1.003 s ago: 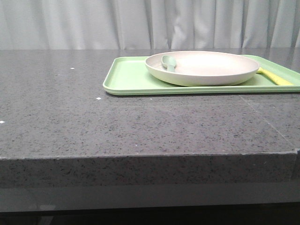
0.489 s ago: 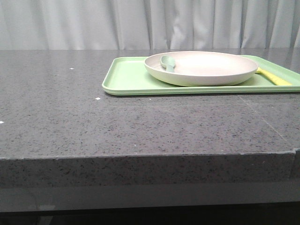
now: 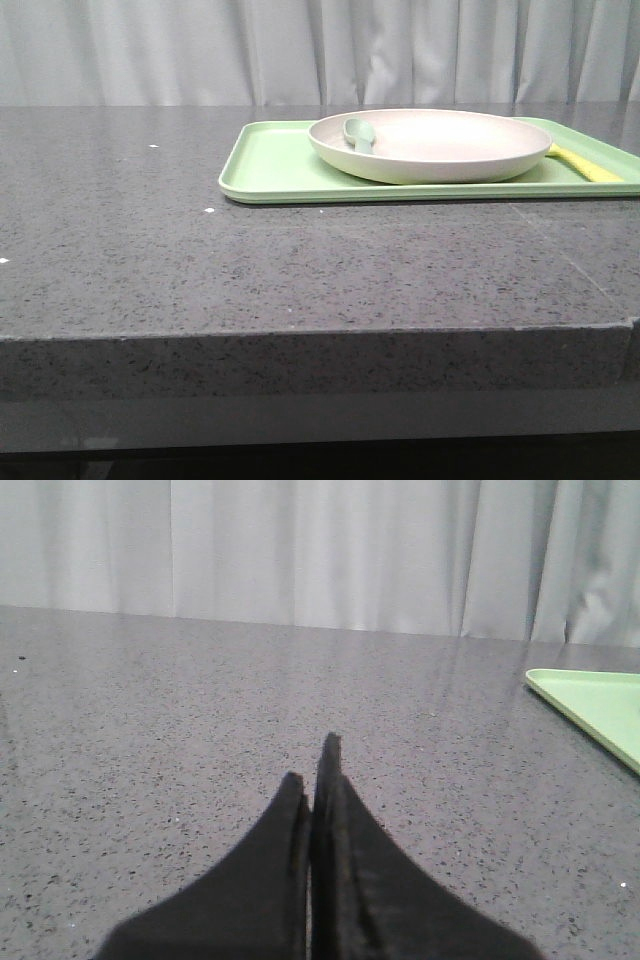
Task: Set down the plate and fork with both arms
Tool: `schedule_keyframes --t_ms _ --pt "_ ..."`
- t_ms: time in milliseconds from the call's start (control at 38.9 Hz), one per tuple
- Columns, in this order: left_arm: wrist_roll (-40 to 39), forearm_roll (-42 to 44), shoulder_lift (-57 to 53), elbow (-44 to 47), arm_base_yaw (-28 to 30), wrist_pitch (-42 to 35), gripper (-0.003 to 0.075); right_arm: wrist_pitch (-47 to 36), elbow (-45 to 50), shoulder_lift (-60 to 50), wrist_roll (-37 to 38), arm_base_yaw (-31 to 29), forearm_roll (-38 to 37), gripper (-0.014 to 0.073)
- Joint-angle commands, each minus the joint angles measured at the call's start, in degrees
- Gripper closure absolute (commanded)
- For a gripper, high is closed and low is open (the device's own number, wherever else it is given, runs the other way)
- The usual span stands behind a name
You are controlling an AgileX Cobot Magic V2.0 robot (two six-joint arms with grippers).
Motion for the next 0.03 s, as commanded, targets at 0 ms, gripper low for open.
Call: schedule_keyframes --t_ms 0 --pt "-0.5 0.0 -1.2 0.2 -0.3 -4.7 0.0739 -4.9 -0.3 -1.1 0.0 -0.4 -0.6 0.0661"
